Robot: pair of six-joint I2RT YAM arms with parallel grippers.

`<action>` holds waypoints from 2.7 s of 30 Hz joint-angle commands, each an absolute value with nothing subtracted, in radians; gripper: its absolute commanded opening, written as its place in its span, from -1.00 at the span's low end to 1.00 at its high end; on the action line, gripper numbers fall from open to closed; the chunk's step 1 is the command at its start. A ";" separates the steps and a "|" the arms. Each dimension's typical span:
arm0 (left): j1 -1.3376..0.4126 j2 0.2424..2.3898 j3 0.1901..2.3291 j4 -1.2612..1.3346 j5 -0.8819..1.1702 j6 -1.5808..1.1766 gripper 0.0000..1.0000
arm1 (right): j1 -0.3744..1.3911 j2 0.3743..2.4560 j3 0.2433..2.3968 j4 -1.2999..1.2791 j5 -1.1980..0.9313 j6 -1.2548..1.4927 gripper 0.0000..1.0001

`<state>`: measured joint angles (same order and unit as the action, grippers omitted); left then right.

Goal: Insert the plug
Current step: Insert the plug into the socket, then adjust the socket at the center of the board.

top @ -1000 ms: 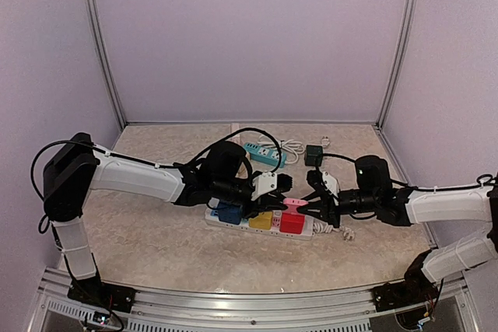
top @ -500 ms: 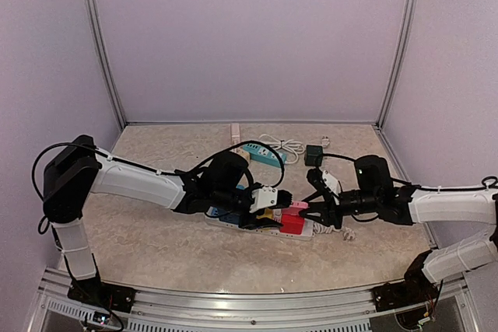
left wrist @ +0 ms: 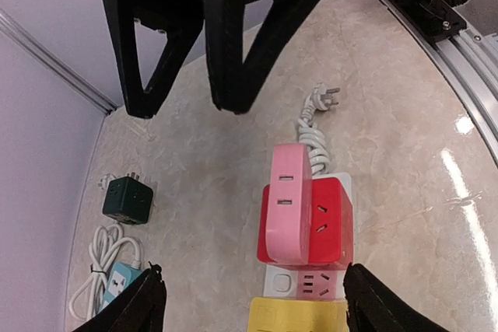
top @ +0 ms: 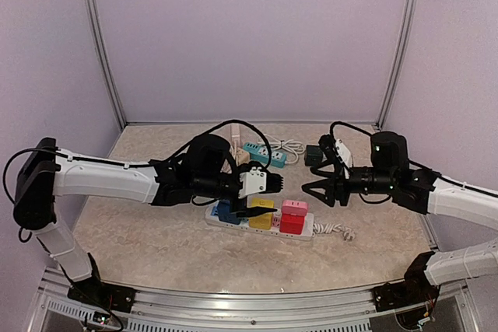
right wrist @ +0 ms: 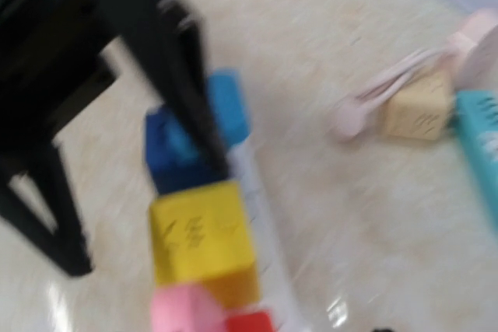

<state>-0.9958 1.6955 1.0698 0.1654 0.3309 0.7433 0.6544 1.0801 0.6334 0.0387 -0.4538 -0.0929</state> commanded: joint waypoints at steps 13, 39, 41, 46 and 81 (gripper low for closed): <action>-0.612 1.624 1.669 -0.979 0.005 0.620 0.92 | 0.666 1.163 0.994 -0.146 -0.191 0.370 0.13; -0.511 1.768 1.356 -0.727 0.029 0.360 0.59 | 1.131 1.729 1.586 -0.598 0.181 0.429 0.05; -0.548 1.829 1.382 -0.706 0.026 0.371 0.57 | 1.098 1.715 1.588 -0.625 0.204 0.428 0.07; -0.608 1.938 1.469 -0.676 0.055 0.393 0.55 | 0.953 1.676 1.577 -0.710 0.264 0.420 0.09; -0.725 1.969 1.367 -0.897 0.300 0.483 0.15 | 0.573 1.730 1.437 -0.501 0.088 0.279 0.17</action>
